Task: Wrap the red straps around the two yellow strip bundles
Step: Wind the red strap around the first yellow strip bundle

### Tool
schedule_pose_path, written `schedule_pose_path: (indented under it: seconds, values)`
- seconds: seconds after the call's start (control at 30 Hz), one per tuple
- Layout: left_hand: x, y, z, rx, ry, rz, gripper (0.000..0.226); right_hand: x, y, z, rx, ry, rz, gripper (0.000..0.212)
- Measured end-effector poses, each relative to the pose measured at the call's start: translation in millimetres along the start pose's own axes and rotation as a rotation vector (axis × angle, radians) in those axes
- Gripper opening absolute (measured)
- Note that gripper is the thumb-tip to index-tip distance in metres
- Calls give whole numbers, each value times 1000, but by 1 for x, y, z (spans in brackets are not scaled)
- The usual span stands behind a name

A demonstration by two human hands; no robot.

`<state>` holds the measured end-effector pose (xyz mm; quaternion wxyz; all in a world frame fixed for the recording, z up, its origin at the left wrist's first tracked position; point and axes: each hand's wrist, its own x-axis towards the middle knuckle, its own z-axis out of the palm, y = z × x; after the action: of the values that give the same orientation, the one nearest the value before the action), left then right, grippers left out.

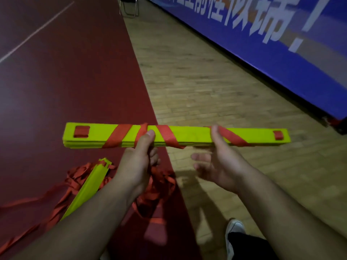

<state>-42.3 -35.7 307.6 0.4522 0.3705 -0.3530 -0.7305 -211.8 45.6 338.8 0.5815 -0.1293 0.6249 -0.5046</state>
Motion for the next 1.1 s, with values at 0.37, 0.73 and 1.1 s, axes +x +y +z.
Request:
schedule_pose_path:
  seconds: [0.37,0.73,1.1]
  values:
    - [-1,8,-32,1268,-352,498,41,14,73,-25,-1008,-2,-457,75]
    - [-3,23,-31,1018,-472,239,24,38,100,-21,-853,-351,-284,46]
    - [6,18,-49,1180,-479,3,30,35,85,-42,-944,-86,-427,32]
